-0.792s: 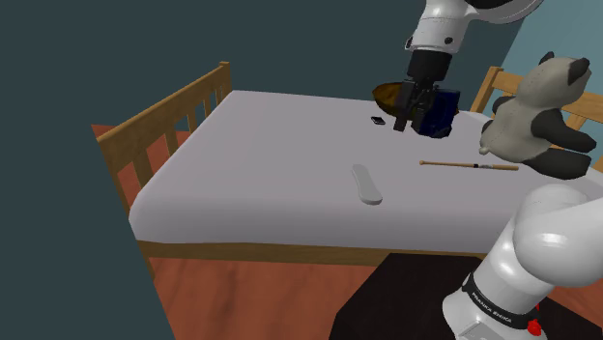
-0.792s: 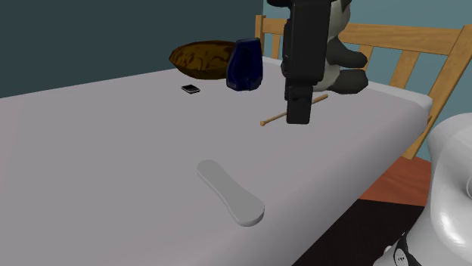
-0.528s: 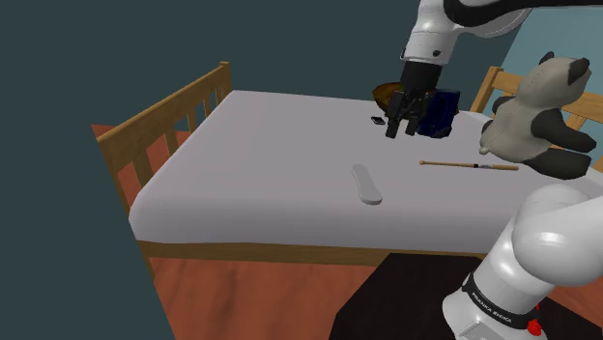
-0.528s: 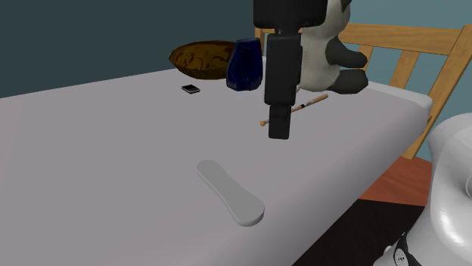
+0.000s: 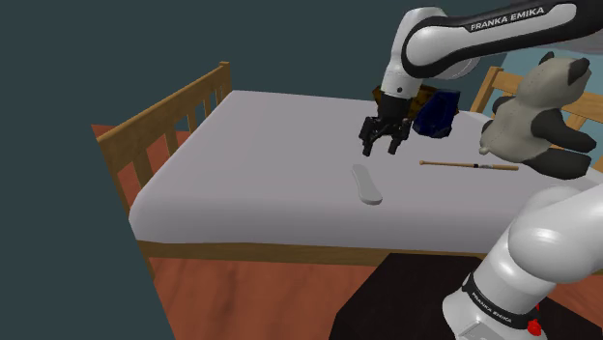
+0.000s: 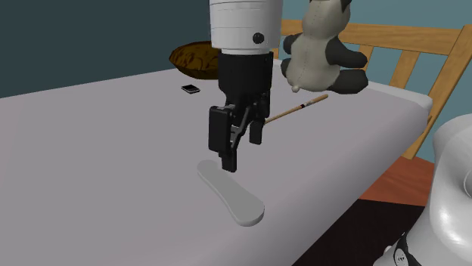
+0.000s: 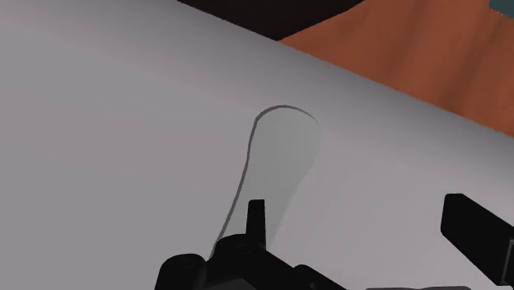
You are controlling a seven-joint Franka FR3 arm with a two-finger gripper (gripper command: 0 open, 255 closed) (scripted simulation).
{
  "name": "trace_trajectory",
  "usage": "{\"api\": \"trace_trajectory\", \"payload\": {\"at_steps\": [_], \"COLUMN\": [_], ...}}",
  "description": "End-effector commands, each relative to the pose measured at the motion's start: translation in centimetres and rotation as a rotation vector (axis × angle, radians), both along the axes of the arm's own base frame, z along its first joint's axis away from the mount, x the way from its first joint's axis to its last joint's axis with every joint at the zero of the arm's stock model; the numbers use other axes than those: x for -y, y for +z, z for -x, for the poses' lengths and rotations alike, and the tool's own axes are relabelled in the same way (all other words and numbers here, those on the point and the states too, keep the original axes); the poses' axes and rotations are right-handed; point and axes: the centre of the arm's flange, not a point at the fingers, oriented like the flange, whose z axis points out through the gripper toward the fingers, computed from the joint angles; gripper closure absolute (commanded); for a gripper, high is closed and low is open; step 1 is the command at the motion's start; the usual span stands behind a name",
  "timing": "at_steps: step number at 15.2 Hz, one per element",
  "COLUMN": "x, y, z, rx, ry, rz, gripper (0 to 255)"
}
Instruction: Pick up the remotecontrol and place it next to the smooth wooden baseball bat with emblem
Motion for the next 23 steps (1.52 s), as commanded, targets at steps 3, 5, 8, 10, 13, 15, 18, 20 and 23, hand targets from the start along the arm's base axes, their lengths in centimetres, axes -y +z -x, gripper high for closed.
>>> {"api": "trace_trajectory", "payload": {"at_steps": [3, 5, 8, 10, 13, 15, 18, 20, 23], "x": [2.0, 3.0, 4.8, 5.2, 5.2, 5.2, 5.1, 5.1, 5.1], "y": [-4.3, -6.4, -9.5, -10.7, -12.3, -13.3, -14.1, -14.1, -14.1], "z": [-2.0, -2.9, -4.1, -4.3, -4.3, -4.3, -4.3, -4.4, -4.4], "rx": [0.003, 0.004, 0.004, 0.005, 0.005, 0.005, 0.005, 0.005, 0.005], "ry": [-0.133, -0.198, -0.296, -0.316, -0.316, -0.316, -0.316, -0.316, -0.316], "rz": [0.029, 0.042, 0.063, 0.068, 0.068, 0.068, 0.068, 0.068, 0.068], "gripper": [0, 0, 0, 0, 0, 0, 0, 0, 0]}}
